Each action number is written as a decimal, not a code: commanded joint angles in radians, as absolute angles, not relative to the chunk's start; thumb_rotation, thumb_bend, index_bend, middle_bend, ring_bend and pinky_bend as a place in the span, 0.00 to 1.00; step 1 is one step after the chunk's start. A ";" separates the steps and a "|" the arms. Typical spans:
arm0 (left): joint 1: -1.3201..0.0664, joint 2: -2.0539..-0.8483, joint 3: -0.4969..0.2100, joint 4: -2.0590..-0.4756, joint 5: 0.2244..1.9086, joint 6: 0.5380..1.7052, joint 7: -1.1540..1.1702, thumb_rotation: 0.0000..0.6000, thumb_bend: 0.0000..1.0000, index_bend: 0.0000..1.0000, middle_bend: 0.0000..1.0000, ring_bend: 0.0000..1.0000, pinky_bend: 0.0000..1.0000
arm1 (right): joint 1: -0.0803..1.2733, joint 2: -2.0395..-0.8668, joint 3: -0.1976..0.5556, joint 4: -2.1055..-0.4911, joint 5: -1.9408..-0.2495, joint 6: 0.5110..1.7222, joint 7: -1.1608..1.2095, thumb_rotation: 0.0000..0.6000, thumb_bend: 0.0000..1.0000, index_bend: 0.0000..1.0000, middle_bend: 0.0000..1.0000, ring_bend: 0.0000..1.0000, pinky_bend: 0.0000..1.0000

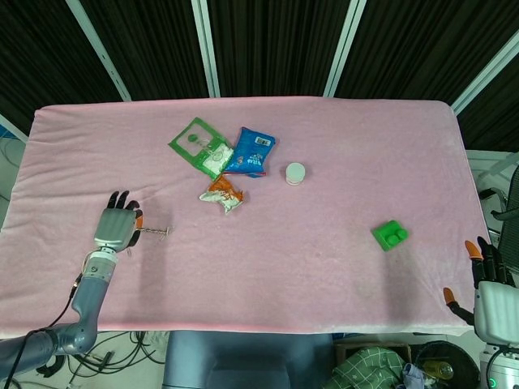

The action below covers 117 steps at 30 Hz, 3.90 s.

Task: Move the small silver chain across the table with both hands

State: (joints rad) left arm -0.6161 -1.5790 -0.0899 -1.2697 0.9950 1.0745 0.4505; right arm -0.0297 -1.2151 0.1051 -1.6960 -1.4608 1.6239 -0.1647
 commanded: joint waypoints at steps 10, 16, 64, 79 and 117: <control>-0.587 -1.567 -0.084 -1.262 1.040 1.075 0.408 1.00 0.48 0.64 0.26 0.00 0.00 | -0.030 -1.215 0.105 -1.698 -1.463 1.625 -0.165 1.00 0.20 0.09 0.00 0.02 0.22; -0.579 -1.552 -0.085 -1.263 1.031 1.070 0.424 1.00 0.48 0.64 0.26 0.00 0.00 | -0.031 -1.216 0.105 -1.701 -1.466 1.627 -0.167 1.00 0.20 0.09 0.00 0.02 0.22; -0.435 -1.357 0.004 -1.273 1.201 1.097 0.273 1.00 0.48 0.63 0.26 0.00 0.00 | -0.027 -1.226 0.100 -1.689 -1.472 1.618 -0.196 1.00 0.19 0.09 0.00 0.02 0.22; -0.455 -1.420 -0.015 -1.236 1.263 1.090 0.267 1.00 0.48 0.63 0.26 0.00 0.00 | -0.025 -1.221 0.101 -1.686 -1.464 1.609 -0.187 1.00 0.17 0.08 0.00 0.02 0.22; -0.465 -1.326 -0.068 -1.376 1.228 1.048 0.289 1.00 0.49 0.63 0.26 0.00 0.00 | -0.032 -1.226 0.115 -1.695 -1.460 1.633 -0.179 1.00 0.17 0.08 0.00 0.02 0.22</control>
